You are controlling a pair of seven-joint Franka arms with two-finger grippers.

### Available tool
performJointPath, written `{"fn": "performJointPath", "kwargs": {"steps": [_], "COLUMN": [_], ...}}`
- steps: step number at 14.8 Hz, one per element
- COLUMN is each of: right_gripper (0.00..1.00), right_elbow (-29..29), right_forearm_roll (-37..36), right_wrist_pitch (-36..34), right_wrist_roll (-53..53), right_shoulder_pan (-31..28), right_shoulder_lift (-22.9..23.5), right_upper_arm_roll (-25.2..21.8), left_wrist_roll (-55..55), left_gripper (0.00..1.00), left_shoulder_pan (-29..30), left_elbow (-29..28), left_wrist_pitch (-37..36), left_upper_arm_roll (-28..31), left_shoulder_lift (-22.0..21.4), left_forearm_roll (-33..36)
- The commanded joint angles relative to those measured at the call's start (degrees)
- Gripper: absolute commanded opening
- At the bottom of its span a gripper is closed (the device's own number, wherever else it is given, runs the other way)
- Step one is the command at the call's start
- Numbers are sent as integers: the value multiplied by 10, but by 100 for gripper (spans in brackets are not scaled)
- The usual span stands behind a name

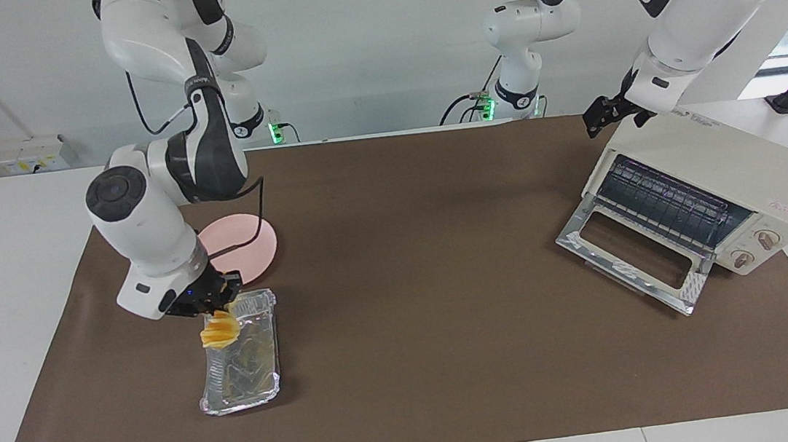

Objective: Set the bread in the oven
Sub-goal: 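Carry the bread with the right gripper over the foil tray, then lower the bread into the foil tray and open the right gripper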

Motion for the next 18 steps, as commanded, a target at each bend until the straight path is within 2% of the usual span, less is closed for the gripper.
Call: {"fn": "performJointPath", "kwargs": {"steps": [1, 6, 9, 10, 11, 12, 18], "right_gripper": [0, 0, 0, 6, 66, 100, 100], "right_elbow": [83, 72, 28, 28, 28, 28, 36], "right_forearm_roll": [-5, -11, -11, -11, -8, -4, -1], "right_wrist_pitch": [17, 84, 116, 113, 109, 107, 45], "right_wrist_roll": [-13, -13, -13, -13, -12, -11, -13], "right_shoulder_pan": [1, 9, 11, 8, 6, 4, -14], "right_shoulder_lift": [81, 100, 92, 92, 91, 91, 60], "right_upper_arm_roll": [3, 2, 1, 2, 2, 2, 2], "left_wrist_roll": [4, 4, 4, 4, 4, 4, 4], "left_gripper": [100, 100, 100, 100, 100, 100, 100], "left_shoulder_pan": [4, 4, 4, 4, 4, 4, 4], "left_elbow": [0, 0, 0, 0, 0, 0, 0], "left_wrist_pitch": [-1, -1, -1, -1, -1, -1, -1], "left_upper_arm_roll": [-1, -1, -1, -1, -1, -1, -1], "left_shoulder_lift": [-7, -7, -7, -7, -7, -7, -7], "left_forearm_roll": [-11, -11, -11, -11, -11, -11, -11]}}
